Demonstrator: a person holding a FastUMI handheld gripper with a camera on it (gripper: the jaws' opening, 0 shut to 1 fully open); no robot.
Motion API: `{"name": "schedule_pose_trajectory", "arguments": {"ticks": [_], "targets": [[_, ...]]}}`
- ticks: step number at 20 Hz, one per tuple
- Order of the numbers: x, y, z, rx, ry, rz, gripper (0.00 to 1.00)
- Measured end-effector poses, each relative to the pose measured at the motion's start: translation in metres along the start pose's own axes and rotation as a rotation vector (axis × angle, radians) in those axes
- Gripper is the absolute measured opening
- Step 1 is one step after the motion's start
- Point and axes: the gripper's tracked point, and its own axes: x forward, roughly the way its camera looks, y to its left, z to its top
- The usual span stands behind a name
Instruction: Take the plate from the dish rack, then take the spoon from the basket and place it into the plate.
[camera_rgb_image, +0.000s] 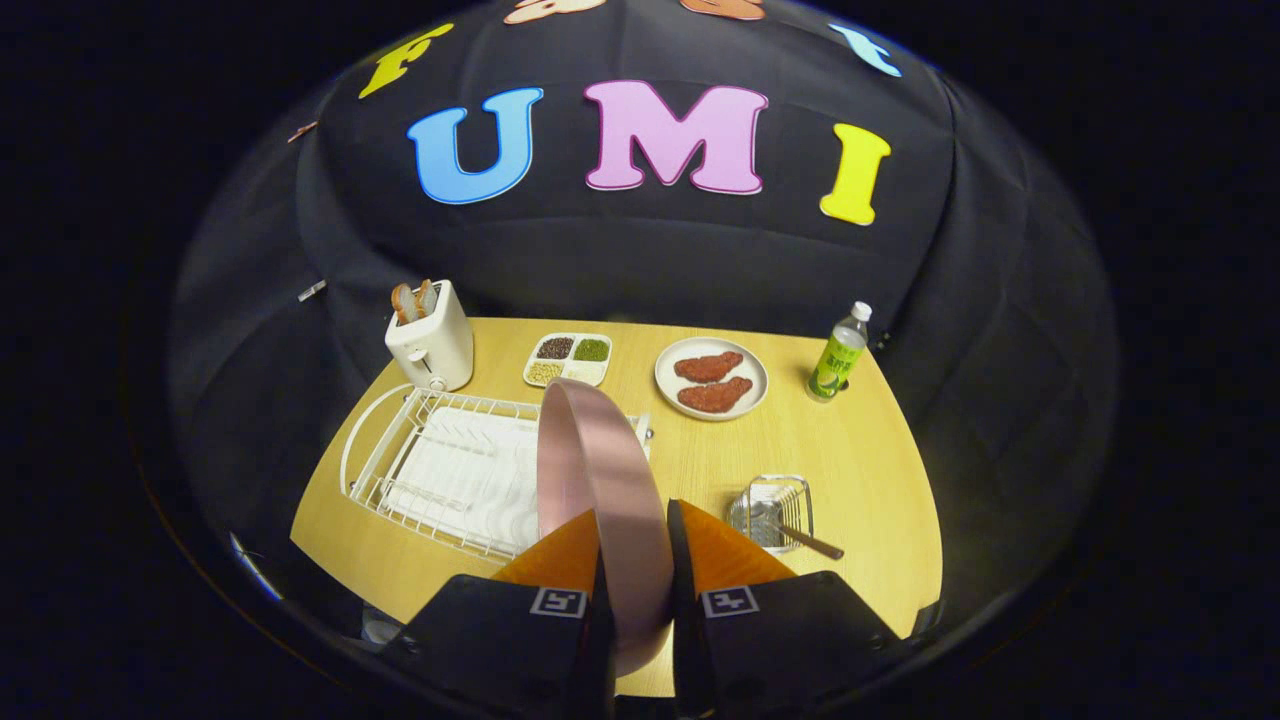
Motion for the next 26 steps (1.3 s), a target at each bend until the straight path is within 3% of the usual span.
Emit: {"name": "schedule_pose_trajectory", "arguments": {"ticks": [7, 11, 16, 21, 26], "targets": [[-0.025, 0.001, -0.105, 0.233, 0.151, 0.105, 0.27], [-0.025, 0.016, -0.149, 0.275, 0.213, 0.123, 0.27], [-0.004, 0.046, -0.189, 0.403, 0.298, 0.178, 0.27], [0.026, 0.063, -0.223, 0.422, 0.366, 0.215, 0.27], [0.053, 0.072, -0.229, 0.448, 0.366, 0.228, 0.27]]}}
